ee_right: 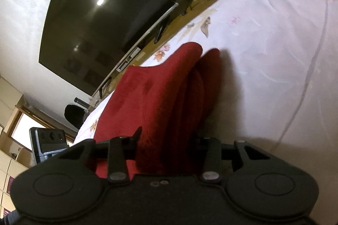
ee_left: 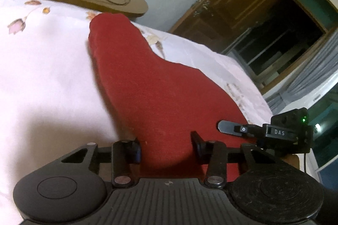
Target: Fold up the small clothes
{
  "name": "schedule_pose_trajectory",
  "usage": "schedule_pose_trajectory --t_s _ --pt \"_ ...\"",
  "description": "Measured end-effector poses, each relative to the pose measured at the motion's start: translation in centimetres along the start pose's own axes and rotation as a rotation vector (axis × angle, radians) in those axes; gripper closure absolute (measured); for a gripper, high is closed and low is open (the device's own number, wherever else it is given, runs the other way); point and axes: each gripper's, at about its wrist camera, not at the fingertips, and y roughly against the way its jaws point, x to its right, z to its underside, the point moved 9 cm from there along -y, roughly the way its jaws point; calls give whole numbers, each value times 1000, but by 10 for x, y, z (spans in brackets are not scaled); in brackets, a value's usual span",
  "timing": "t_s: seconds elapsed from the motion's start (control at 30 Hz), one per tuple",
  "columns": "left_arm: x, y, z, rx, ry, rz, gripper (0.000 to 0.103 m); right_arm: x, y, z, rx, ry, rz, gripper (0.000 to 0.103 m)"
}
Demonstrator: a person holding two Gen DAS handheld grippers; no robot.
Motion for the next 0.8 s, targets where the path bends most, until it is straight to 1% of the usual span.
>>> schedule_pose_trajectory --t_s 0.13,0.23,0.37,0.6,0.67,0.8 --pt "3 16 -1 7 -17 7 60 -22 0 0 8 23 -10 65" --pt "-2 35 -4 17 -16 14 60 -42 -5 4 8 46 1 65" --pt "-13 68 -7 41 -21 7 60 -69 -19 12 5 57 -6 65" --pt "-49 132 -15 70 -13 -36 60 -119 -61 26 -7 74 -44 65" --pt "-62 145 -16 76 -4 -46 60 -132 -76 28 -11 73 -58 65" --pt "-99 173 -8 67 49 -52 60 -151 -106 37 -27 56 -90 65"
